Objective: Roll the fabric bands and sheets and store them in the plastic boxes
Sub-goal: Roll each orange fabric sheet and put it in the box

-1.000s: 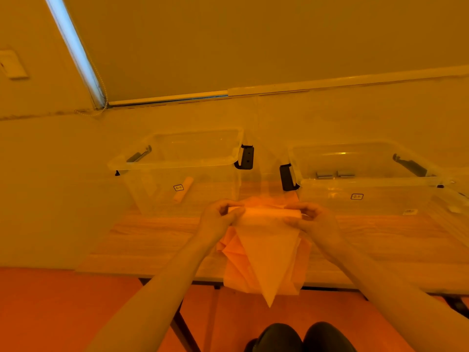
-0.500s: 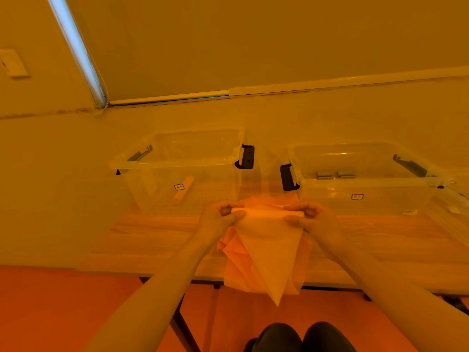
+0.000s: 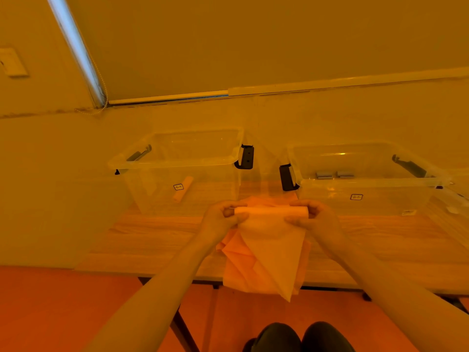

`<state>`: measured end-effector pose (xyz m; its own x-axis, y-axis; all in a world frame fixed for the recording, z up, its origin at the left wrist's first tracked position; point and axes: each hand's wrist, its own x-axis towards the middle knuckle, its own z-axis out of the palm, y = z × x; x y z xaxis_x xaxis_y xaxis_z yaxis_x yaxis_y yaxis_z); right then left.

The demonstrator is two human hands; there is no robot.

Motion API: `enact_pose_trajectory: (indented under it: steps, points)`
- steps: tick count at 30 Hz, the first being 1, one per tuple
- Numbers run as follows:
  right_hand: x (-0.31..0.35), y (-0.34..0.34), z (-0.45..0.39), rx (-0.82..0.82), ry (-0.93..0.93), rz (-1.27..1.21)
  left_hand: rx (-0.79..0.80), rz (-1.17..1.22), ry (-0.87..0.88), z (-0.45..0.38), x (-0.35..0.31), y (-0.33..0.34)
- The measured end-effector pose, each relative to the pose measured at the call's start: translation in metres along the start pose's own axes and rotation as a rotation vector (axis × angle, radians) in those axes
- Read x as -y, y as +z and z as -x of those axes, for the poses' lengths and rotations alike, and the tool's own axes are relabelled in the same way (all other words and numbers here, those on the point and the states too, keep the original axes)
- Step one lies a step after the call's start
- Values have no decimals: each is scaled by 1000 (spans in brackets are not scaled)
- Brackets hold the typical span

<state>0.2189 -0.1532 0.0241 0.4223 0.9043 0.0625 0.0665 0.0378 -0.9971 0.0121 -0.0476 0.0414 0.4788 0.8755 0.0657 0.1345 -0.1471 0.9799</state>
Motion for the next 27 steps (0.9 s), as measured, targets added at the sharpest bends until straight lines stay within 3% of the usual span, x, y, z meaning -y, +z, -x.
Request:
enact_pose_trajectory:
  steps: [8, 27]
  points:
    - [-2, 0, 1, -19, 0, 12, 1, -130, 83, 1, -1, 2]
    - [4, -2, 5, -6, 32, -16, -42, -85, 72, 0, -1, 2]
